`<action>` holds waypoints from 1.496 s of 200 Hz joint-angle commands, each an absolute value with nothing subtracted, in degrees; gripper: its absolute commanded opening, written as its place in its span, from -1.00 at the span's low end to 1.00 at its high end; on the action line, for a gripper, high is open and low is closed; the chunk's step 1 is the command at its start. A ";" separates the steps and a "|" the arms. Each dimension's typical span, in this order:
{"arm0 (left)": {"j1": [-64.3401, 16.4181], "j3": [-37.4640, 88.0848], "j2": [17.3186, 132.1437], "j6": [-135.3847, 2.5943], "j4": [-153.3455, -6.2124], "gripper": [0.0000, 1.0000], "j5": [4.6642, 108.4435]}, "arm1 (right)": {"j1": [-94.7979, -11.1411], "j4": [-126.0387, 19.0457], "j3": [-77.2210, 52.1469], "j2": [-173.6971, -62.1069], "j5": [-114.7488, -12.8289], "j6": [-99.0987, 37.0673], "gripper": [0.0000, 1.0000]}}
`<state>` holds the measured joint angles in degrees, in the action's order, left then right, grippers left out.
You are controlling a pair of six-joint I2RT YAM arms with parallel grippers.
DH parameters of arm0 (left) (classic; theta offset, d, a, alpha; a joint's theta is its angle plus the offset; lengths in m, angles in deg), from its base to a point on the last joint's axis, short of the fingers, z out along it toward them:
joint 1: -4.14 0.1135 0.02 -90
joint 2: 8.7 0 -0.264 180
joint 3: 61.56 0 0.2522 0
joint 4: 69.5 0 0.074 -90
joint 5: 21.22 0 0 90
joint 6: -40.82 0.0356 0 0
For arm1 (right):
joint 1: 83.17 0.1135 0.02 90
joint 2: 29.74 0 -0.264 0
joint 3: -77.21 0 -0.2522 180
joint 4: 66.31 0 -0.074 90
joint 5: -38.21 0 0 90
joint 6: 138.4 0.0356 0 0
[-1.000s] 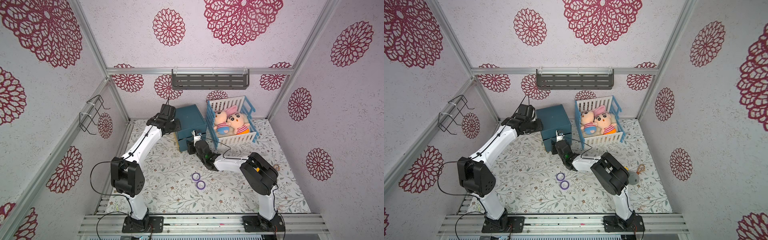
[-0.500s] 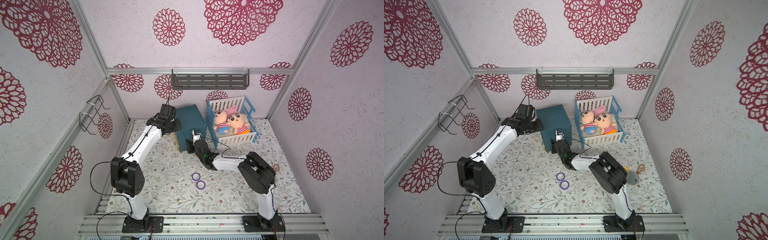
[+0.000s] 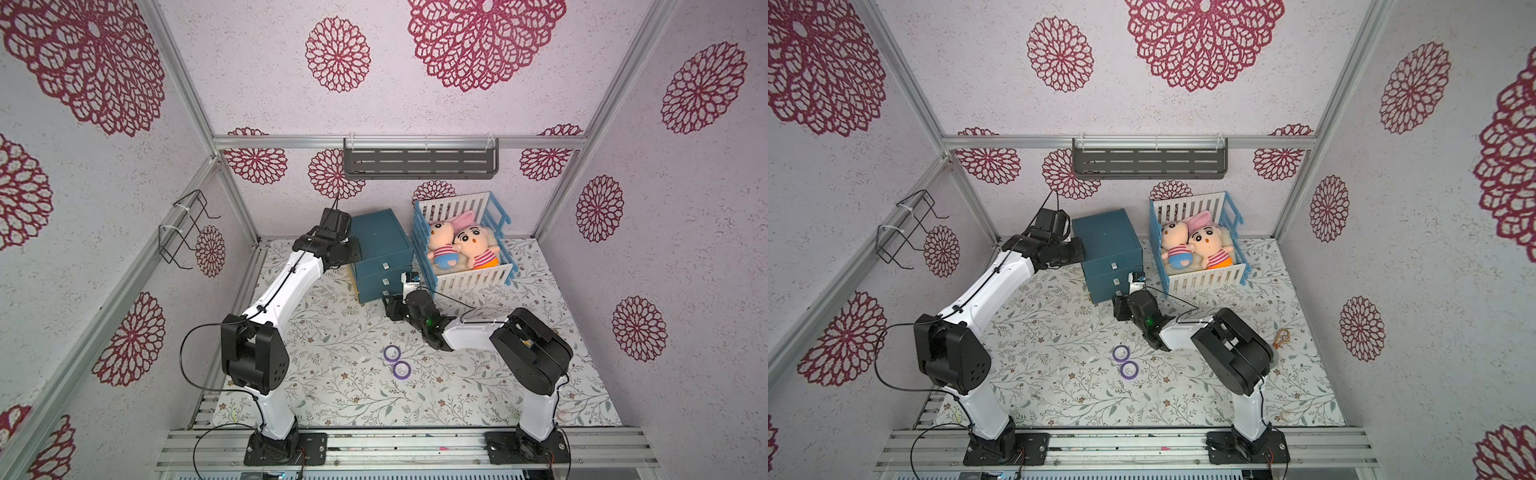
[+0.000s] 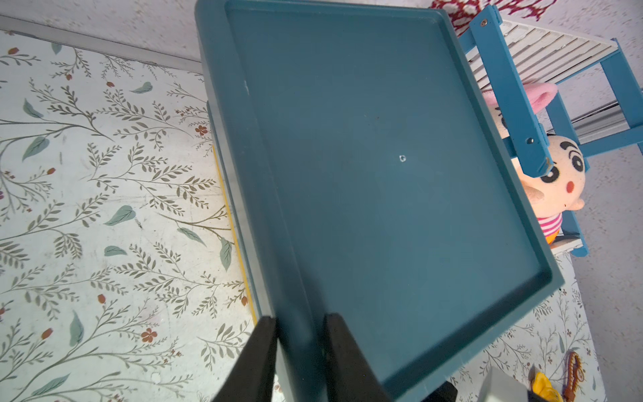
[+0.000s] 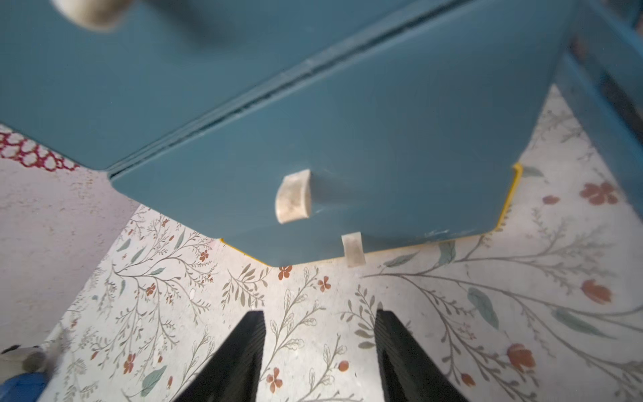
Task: Place the transparent tape into the drawer according to color
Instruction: Close the drawer in the storage box, then open the drawer in the storage box.
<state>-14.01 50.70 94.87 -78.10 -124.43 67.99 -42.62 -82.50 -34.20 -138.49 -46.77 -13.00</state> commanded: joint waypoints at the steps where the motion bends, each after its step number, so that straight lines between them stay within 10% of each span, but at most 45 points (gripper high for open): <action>1: -14.05 49.74 93.26 -77.03 -126.85 -0.44 66.67 | -45.54 -91.33 -36.09 -138.15 -57.92 -2.86 0.10; 299: -14.05 49.50 92.64 -76.64 -126.96 -0.45 66.48 | -49.58 -103.79 -28.32 -155.97 -62.69 16.37 -0.08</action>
